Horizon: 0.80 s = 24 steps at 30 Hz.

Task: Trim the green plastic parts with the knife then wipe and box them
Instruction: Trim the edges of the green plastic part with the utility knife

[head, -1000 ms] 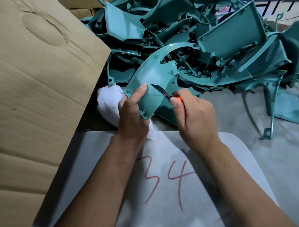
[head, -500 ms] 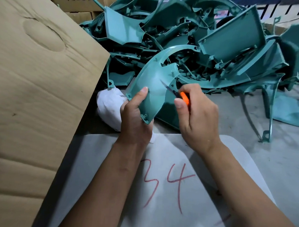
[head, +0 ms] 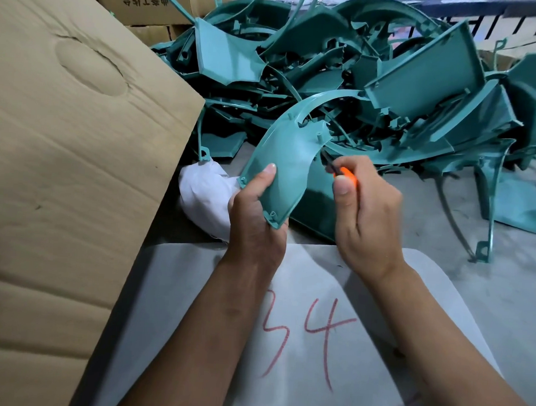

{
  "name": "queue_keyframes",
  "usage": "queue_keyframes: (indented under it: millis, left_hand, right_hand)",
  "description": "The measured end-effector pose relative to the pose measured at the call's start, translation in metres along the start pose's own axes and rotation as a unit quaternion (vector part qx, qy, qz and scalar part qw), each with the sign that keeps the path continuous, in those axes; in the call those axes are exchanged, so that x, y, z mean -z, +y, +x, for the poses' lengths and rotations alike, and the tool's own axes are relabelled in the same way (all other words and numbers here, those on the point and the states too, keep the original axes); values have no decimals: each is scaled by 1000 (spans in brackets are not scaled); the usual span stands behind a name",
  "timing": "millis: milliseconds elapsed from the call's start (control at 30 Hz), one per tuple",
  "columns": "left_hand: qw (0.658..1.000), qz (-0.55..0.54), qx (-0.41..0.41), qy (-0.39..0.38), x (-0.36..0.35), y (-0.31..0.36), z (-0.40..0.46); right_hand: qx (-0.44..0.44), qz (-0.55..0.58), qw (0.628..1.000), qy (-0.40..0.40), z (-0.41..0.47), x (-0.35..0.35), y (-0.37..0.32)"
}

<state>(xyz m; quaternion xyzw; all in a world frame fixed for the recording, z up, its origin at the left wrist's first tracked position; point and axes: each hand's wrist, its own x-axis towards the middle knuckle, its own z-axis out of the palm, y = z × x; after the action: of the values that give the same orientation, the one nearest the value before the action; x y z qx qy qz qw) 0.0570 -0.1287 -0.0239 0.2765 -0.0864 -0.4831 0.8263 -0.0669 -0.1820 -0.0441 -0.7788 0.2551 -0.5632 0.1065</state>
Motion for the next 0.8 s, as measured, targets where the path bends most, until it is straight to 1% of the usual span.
queue_keyframes:
  millis: [67, 267, 467, 567, 633, 700, 800]
  left_hand:
    - [1000, 0, -4, 15, 1, 0, -1]
    - [1000, 11, 2, 16, 2, -1, -2]
    - [999, -2, 2, 36, -1, -1, -2]
    - [999, -18, 9, 32, -3, 0, -2]
    - [999, -17, 6, 35, -3, -1, -2]
    - [999, -13, 6, 40, -3, -1, -3]
    - [999, -14, 7, 40, -2, -1, -3]
  right_hand:
    - [-23, 44, 999, 20, -1, 2, 3]
    - [-62, -16, 998, 23, 0, 0, 9]
    - [-32, -36, 999, -11, -2, -3, 4]
    - [-13, -35, 999, -27, -3, -5, 1]
    - [-27, -16, 1000, 3, -2, -4, 1]
    - [-49, -29, 998, 36, 0, -2, 3]
    - [-63, -60, 996, 21, 1, -3, 5]
